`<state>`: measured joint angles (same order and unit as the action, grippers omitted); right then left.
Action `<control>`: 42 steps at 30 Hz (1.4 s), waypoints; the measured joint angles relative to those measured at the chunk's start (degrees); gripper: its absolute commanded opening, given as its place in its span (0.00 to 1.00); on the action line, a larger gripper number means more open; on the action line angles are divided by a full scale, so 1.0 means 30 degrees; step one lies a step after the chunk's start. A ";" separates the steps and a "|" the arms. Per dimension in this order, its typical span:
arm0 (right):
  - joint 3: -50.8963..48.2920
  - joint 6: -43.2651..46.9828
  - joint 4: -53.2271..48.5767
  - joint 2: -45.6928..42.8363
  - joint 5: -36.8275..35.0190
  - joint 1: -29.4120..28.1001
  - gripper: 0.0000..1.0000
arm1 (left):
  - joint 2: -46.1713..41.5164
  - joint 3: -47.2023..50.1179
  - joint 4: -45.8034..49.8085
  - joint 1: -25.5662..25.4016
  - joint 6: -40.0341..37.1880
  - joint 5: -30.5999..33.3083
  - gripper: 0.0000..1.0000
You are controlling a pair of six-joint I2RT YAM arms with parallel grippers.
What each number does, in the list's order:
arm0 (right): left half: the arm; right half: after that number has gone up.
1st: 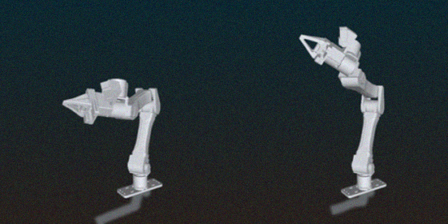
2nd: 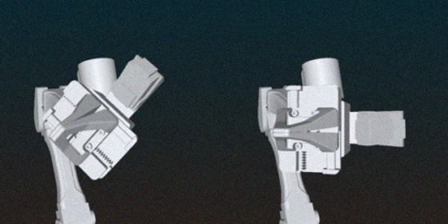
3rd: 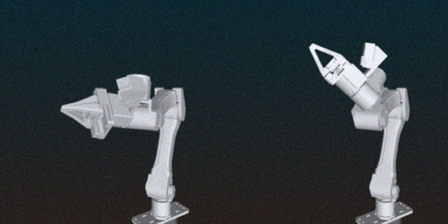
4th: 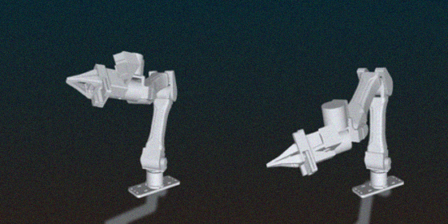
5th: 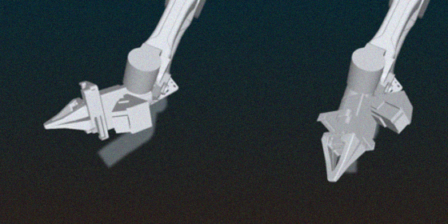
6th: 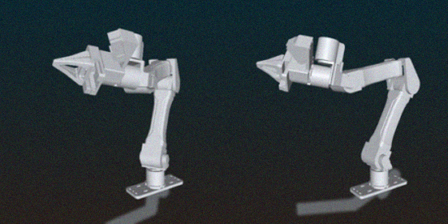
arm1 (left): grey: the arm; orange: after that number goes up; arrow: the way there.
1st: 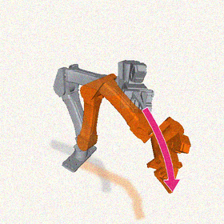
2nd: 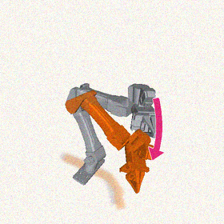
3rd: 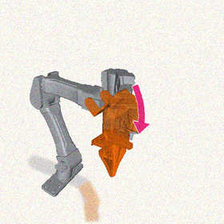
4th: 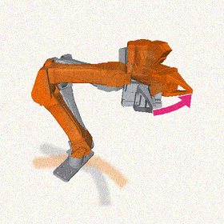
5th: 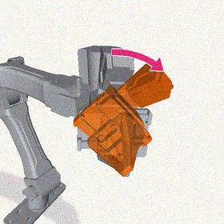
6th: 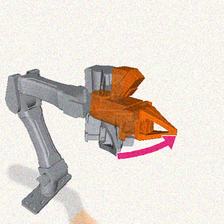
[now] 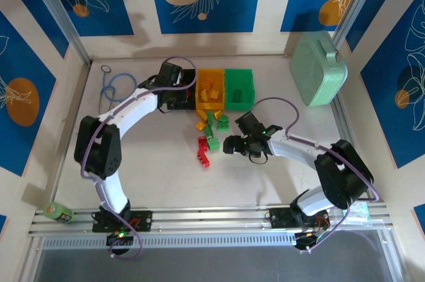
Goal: Sort the legos into containers by color
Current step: Place the lego in the container, then pick up the lego from the center of the table.
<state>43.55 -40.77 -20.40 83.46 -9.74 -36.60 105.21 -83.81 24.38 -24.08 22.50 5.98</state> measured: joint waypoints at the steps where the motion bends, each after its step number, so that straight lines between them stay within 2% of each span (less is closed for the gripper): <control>1: -0.0197 -0.0066 0.0022 -0.0124 -0.0073 -0.0080 0.83 | 0.0568 -0.0707 0.0204 0.0117 -0.0080 -0.0073 0.23; 15: -0.0954 -0.0488 -0.0066 -0.2149 -0.0474 -0.0321 0.83 | 0.6703 -0.8939 0.2827 0.1027 -0.0707 -0.1370 0.27; 17: -0.0947 -0.0495 -0.0109 -0.2222 -0.0474 -0.0335 0.82 | 0.7482 -1.0171 0.3300 0.1027 -0.0852 -0.1515 0.34; 21: -0.0911 -0.0495 -0.0386 -0.2273 -0.0546 -0.0517 0.82 | 0.8393 -1.1752 0.4102 0.1027 -0.1144 -0.1727 0.59; 26: -0.0903 -0.0495 -0.0685 -0.2521 -0.0627 -0.0750 0.82 | 0.8349 -1.1825 0.4532 0.1027 -0.1333 -0.1851 0.61; 31: -0.0546 -0.0488 -0.1020 -0.2630 -0.0860 -0.1144 0.82 | 0.6652 -0.9092 0.3905 0.1020 -0.1326 -0.1923 0.60; 38: 0.0510 -0.0335 -0.1581 -0.2244 -0.1712 -0.2550 0.82 | 0.0423 -0.1829 0.1421 0.1020 -0.0969 -0.2004 0.59; 42: 0.1086 -0.0051 -0.1639 -0.1807 -0.2084 -0.3504 0.81 | -0.2433 0.1166 0.0087 0.1020 -0.0823 -0.2018 0.58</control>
<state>46.81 -40.93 -25.32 78.04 -15.99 -47.11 97.91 -80.31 24.64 -21.02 20.03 -0.08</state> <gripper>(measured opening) 0.817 0.587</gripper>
